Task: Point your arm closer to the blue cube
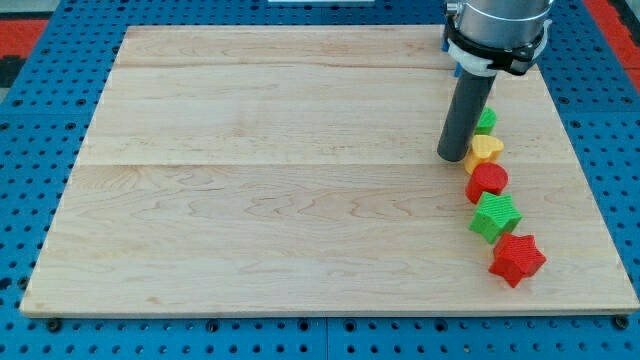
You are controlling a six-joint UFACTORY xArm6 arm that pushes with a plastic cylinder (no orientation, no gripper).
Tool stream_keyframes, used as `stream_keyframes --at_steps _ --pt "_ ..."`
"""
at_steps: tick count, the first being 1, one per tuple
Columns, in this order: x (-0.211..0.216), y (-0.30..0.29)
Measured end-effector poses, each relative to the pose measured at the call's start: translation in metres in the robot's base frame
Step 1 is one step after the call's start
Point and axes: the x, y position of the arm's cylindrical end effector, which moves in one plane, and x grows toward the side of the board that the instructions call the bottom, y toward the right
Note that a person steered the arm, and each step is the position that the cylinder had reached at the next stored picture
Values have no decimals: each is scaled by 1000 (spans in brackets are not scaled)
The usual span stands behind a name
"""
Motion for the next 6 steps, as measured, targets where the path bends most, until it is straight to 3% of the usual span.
stream_keyframes --at_steps 6 --pt "0 -20"
